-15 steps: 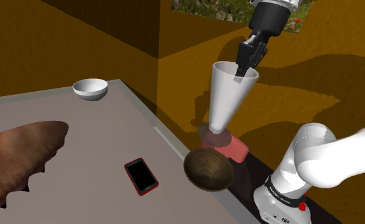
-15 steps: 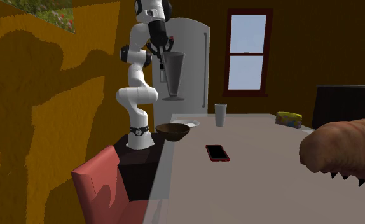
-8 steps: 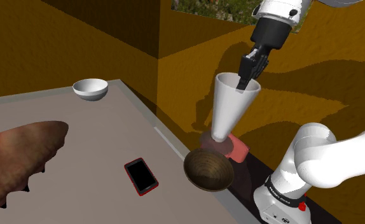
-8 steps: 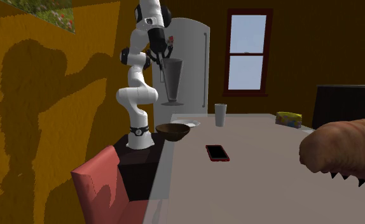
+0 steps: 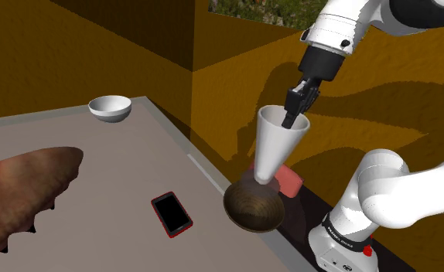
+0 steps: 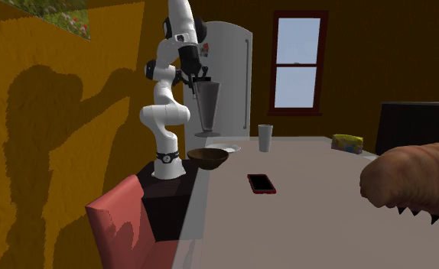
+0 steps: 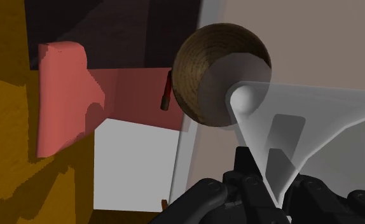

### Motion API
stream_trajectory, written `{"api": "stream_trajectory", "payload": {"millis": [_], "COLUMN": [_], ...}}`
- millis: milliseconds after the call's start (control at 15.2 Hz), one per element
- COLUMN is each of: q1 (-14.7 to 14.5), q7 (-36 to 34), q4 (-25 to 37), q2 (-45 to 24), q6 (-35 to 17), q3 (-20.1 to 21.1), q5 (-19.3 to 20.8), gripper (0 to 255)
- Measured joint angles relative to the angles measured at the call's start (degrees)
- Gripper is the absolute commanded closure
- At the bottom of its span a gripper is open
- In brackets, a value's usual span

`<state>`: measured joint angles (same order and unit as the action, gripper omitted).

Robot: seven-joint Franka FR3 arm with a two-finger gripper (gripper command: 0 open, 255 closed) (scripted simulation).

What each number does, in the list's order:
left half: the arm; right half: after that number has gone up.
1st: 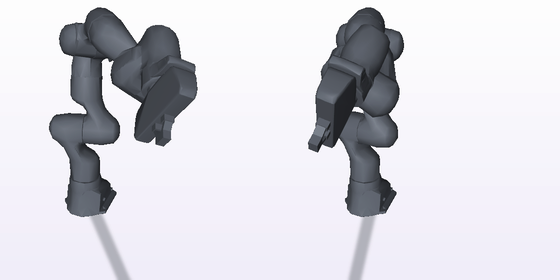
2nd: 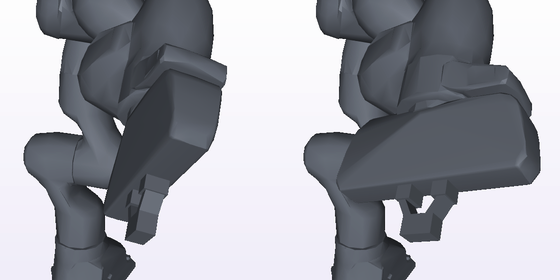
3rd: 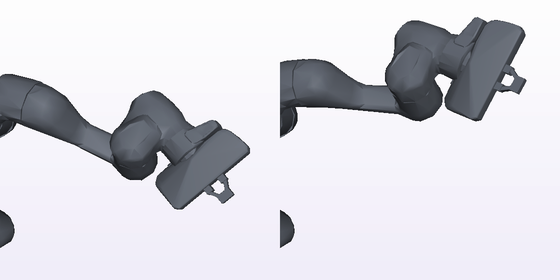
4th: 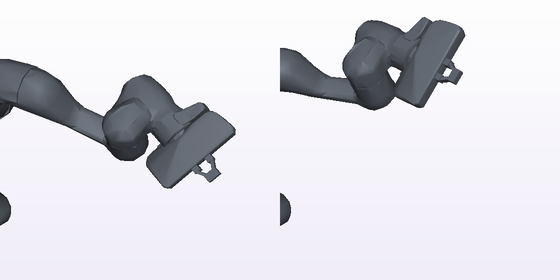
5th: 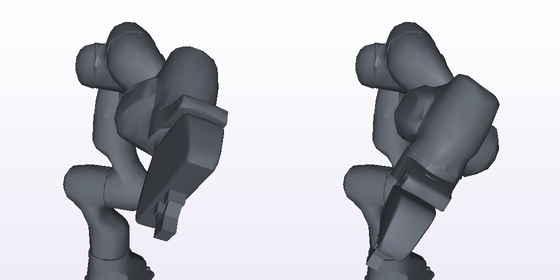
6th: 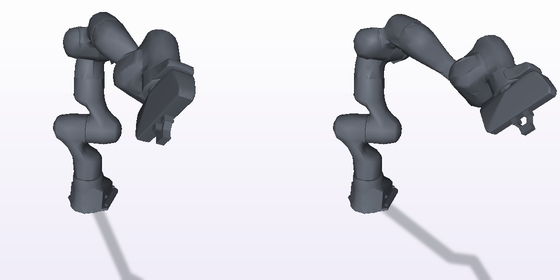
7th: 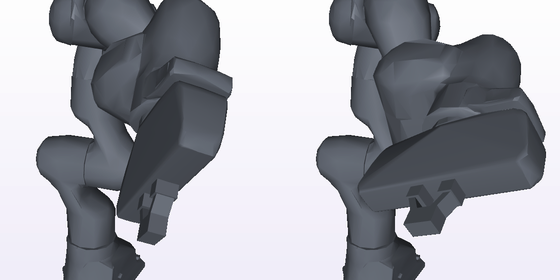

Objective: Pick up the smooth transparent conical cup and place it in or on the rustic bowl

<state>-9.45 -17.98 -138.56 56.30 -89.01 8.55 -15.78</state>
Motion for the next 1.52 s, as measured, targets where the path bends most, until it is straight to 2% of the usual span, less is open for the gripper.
{"api": "stream_trajectory", "payload": {"millis": [924, 1320, 1386, 1518], "q1": [-0.6, -0.7, -0.7, -0.7], "q7": [1.6, 1.6, 1.6, 1.6], "q4": [-12.5, -13.1, -13.2, -13.1], "q2": [3.7, 3.7, 3.7, 3.8], "q6": [-8.7, -9.3, -9.3, -9.3], "q3": [1.5, 1.6, 1.6, 1.6], "q5": [-1.6, -1.7, -1.8, -1.8], "gripper": [255, 255, 0, 0]}}
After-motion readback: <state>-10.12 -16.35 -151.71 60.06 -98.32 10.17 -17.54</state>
